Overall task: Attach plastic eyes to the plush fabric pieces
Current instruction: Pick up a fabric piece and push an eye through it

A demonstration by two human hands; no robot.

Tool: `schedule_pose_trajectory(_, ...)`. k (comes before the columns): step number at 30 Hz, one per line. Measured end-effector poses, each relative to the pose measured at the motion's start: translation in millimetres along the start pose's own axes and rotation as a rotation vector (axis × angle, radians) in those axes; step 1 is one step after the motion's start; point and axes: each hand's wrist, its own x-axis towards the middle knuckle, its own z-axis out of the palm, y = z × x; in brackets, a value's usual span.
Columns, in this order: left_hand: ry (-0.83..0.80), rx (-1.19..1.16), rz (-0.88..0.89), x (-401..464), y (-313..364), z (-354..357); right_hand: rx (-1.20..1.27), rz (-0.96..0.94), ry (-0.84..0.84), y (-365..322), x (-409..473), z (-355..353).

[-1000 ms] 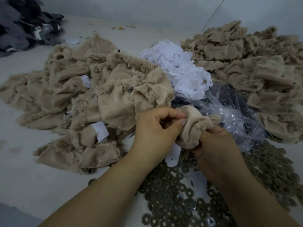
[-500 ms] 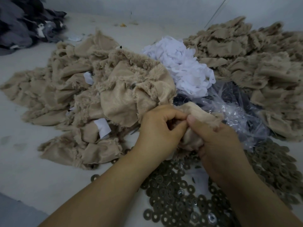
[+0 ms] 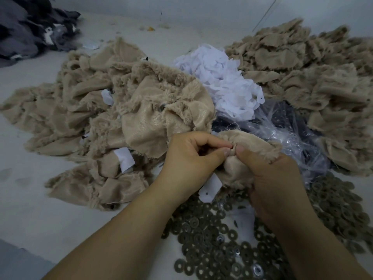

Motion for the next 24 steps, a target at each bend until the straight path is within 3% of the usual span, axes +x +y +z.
schedule_pose_trajectory(14, 0.112, 0.062, 0.061, -1.2, 3.2, 0.4, -0.209, -0.012, 0.011, -12.5, 10.0, -7.7)
schedule_pose_trajectory(24, 0.156, 0.090, 0.067, -0.5, 1.3, -1.7, -0.158, 0.037, -0.049, -3.9, 21.9, -3.6)
